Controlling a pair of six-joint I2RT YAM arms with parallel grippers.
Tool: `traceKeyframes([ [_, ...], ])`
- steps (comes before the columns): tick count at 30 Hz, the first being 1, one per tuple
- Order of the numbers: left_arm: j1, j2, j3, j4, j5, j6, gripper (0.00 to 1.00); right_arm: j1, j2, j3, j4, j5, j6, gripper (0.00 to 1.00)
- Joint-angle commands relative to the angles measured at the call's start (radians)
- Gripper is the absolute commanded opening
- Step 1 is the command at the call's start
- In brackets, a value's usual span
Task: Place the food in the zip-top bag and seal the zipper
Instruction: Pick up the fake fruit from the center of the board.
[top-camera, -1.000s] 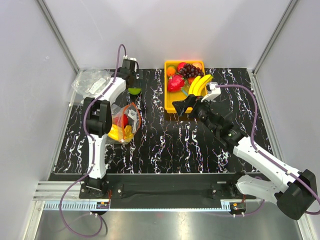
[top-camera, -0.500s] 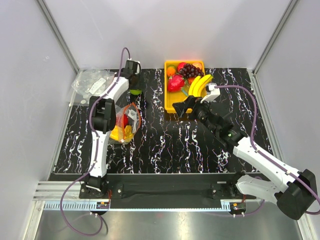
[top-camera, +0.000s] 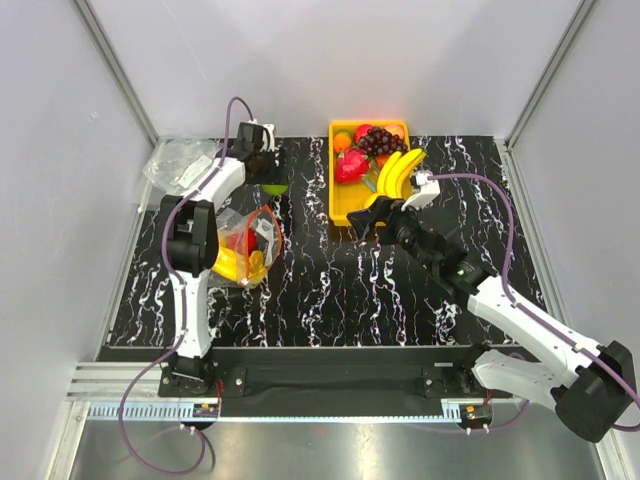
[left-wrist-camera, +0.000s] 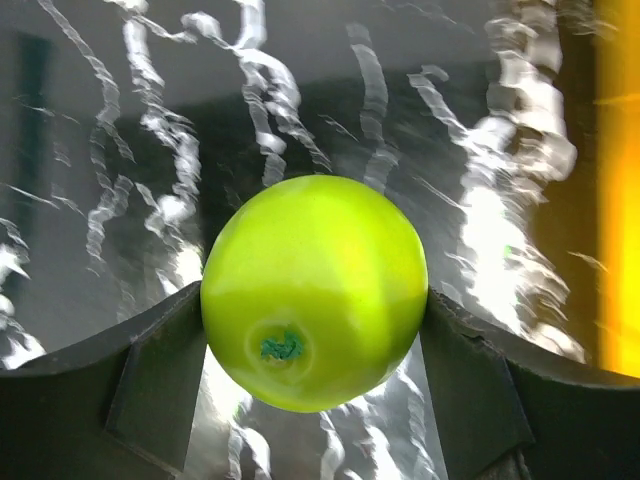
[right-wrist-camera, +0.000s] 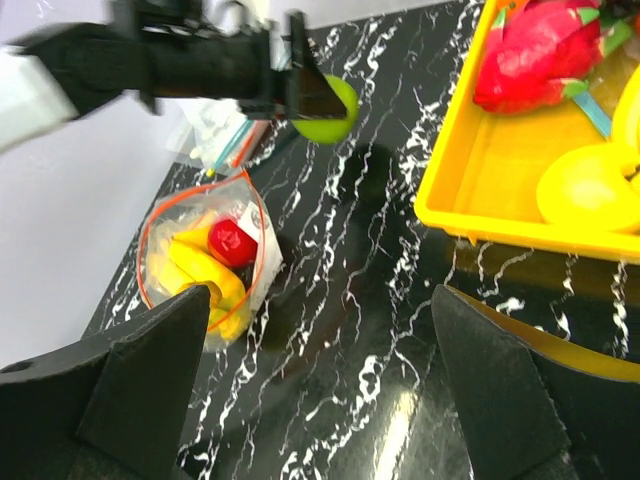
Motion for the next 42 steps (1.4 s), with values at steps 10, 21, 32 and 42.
traceKeyframes([
  [10, -0.054, -0.506, -0.327, 0.177, 0.403, -0.267, 0.49, 0.006, -0.218, -0.084, -0.060, -0.246, -0.267, 1.00],
  [21, -0.161, -0.845, -0.618, 0.257, 0.532, -0.428, 0.51, 0.008, -0.285, -0.204, 0.171, -0.377, -0.409, 1.00],
  [32, -0.226, -0.995, -0.701, 0.243, 0.610, -0.485, 0.52, 0.008, -0.275, -0.357, 0.440, -0.486, -0.522, 1.00],
  [42, -0.292, -1.045, -0.809, 0.311, 0.650, -0.554, 0.53, 0.041, -0.203, -0.342, 0.574, -0.517, -0.640, 1.00],
])
